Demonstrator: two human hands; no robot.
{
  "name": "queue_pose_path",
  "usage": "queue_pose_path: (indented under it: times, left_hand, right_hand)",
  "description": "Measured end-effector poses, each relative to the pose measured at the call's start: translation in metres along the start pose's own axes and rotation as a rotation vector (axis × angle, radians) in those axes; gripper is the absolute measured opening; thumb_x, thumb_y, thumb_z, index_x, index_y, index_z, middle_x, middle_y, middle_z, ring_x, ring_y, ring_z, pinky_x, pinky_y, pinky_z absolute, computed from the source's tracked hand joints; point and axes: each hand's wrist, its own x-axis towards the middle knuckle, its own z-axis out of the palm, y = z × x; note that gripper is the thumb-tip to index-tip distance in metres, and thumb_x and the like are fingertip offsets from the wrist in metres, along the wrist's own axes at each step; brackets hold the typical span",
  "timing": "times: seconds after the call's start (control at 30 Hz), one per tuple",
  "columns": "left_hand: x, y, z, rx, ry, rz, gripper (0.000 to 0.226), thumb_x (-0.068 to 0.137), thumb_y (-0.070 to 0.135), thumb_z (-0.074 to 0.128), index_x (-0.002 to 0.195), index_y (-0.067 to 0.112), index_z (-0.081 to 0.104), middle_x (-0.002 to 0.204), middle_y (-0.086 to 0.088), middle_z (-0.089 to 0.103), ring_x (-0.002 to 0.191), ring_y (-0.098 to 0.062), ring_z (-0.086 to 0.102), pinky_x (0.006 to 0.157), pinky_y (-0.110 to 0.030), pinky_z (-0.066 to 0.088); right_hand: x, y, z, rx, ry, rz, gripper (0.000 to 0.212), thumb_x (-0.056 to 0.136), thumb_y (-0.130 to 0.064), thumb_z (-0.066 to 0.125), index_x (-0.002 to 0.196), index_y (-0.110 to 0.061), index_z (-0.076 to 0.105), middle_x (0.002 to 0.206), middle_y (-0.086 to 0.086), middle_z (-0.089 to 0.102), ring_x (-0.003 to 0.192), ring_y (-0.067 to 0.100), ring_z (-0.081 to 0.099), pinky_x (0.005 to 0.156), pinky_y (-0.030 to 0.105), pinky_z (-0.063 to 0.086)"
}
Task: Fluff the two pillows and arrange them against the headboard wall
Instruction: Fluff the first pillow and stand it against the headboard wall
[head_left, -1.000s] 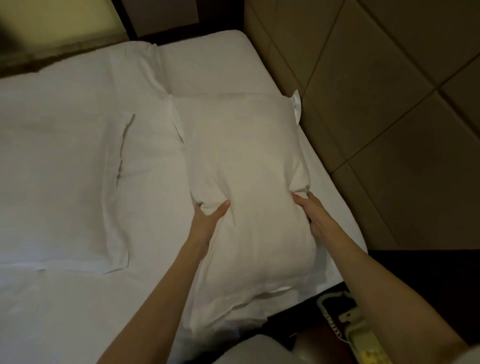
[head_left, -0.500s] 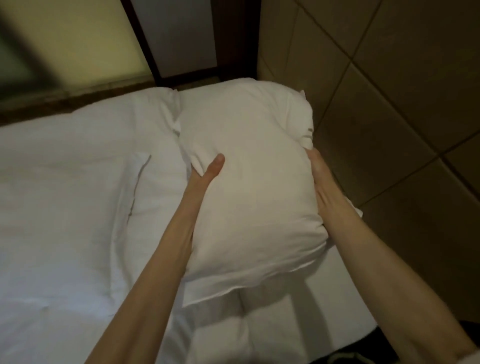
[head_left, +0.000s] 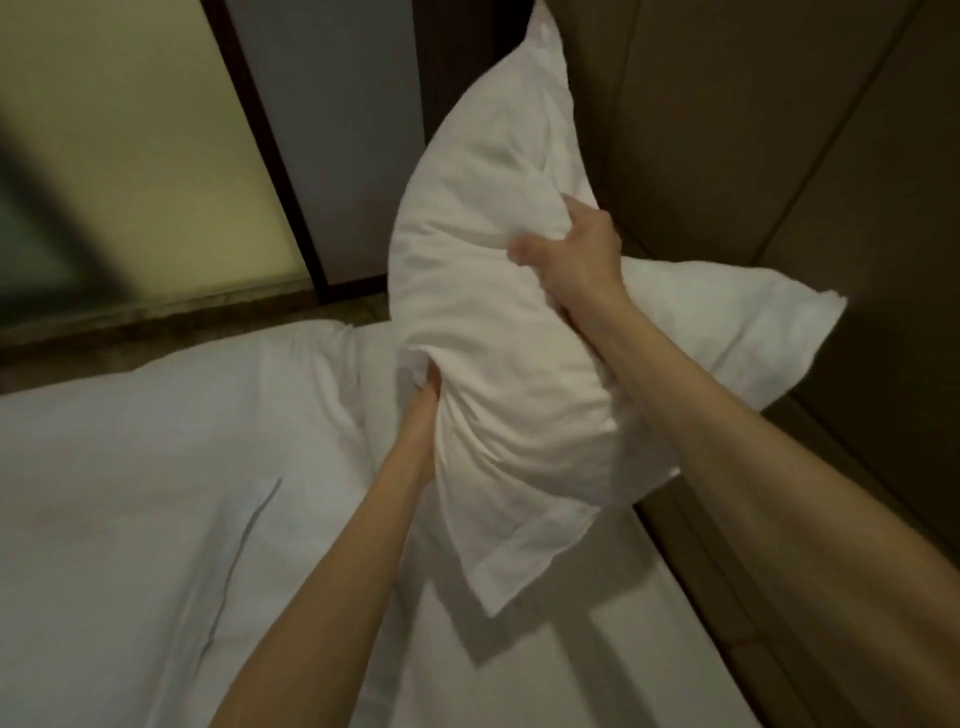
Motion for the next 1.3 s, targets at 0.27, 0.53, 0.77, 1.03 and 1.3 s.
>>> queue_pose_path:
  times: [0.27, 0.53, 0.77, 1.03, 1.3]
  left_hand:
    - [0.075, -0.044, -0.047, 0.545, 0.208, -0.007, 0.061, 0.098, 0.032, 0.044, 0.152, 0.012, 0.025, 0.16, -0.01, 0.025, 0.144, -0.027, 0.029, 0.117, -0.038, 0.024]
    - [0.095, -0.097, -0.034, 0.558, 0.059, 0.024, 0.071, 0.093, 0.029, 0.058, 0.152, 0.015, 0.022, 0.156, -0.011, 0.032, 0.137, -0.019, 0.039, 0.108, -0.023, 0.031]
    - [0.096, -0.125, 0.013, 0.698, -0.133, 0.145, 0.125, 0.073, 0.037, 0.08, 0.152, 0.019, -0.015, 0.163, -0.006, -0.003, 0.15, -0.03, 0.001, 0.122, -0.046, 0.014]
    - [0.089, -0.139, 0.003, 0.732, -0.106, 0.098, 0.135, 0.067, 0.036, 0.084, 0.15, 0.016, -0.021, 0.162, -0.009, -0.013, 0.151, -0.026, -0.007, 0.122, -0.037, 0.01]
    - [0.074, -0.106, 0.049, 0.727, 0.152, 0.171, 0.152, 0.05, 0.05, 0.087, 0.142, 0.028, -0.032, 0.158, -0.007, -0.03, 0.148, -0.029, -0.022, 0.117, -0.057, 0.004]
  right_hand:
    - [0.039, 0.176, 0.012, -0.991, -0.352, 0.419, 0.072, 0.088, -0.04, 0.051, 0.146, -0.013, 0.019, 0.152, 0.022, 0.023, 0.138, 0.041, 0.023, 0.112, 0.048, 0.021]
    - [0.055, 0.236, -0.005, -0.866, -0.365, 0.579, 0.116, 0.07, -0.072, 0.058, 0.15, -0.016, -0.004, 0.156, 0.017, 0.022, 0.142, 0.039, 0.022, 0.115, 0.053, 0.011]
    - [0.082, 0.234, 0.007, -0.361, -0.55, 0.702, 0.06, 0.058, -0.02, 0.079, 0.113, -0.01, 0.059, 0.097, 0.005, 0.062, 0.083, 0.022, 0.058, 0.069, 0.028, 0.045]
    - [0.102, 0.212, 0.058, -0.126, -0.22, 0.64, 0.027, 0.072, -0.025, 0.067, 0.094, -0.011, 0.058, 0.076, 0.003, 0.061, 0.064, 0.02, 0.059, 0.049, 0.021, 0.04]
    - [0.156, 0.101, 0.066, 0.258, 0.306, 0.348, 0.003, 0.083, -0.01, 0.057, 0.085, -0.007, 0.056, 0.074, -0.003, 0.055, 0.068, 0.015, 0.055, 0.04, 0.014, 0.039]
